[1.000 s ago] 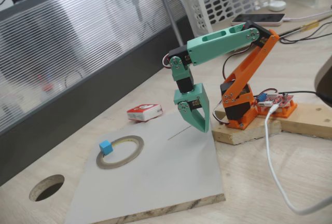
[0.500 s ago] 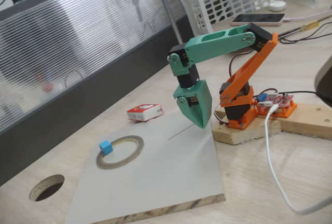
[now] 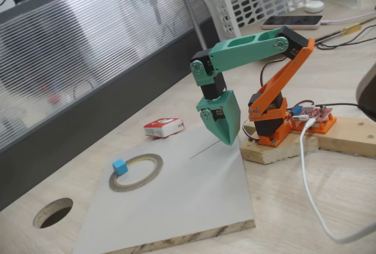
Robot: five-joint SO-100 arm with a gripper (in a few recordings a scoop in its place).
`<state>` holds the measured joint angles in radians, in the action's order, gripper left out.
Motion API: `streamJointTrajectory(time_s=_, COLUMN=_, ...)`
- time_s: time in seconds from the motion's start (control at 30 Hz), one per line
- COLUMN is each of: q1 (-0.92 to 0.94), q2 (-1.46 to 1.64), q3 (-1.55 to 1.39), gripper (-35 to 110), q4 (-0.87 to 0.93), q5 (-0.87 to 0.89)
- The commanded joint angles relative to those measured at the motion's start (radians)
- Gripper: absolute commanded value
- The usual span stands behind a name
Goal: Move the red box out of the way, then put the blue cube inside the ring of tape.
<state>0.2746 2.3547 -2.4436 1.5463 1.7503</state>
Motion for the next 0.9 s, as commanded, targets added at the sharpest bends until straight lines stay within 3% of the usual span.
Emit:
streamJointTrajectory(time_s=0.0, q1=0.014, q2=0.08, q3=0.023, gripper=0, q4=0.018, q5=0.009)
streamJointTrajectory(time_s=0.77, q1=0.012, q2=0.08, q3=0.023, gripper=0, q4=0.023, q5=0.005)
streamJointTrajectory(time_s=0.87, q1=0.012, q2=0.08, q3=0.037, gripper=0, q4=0.091, q5=0.006)
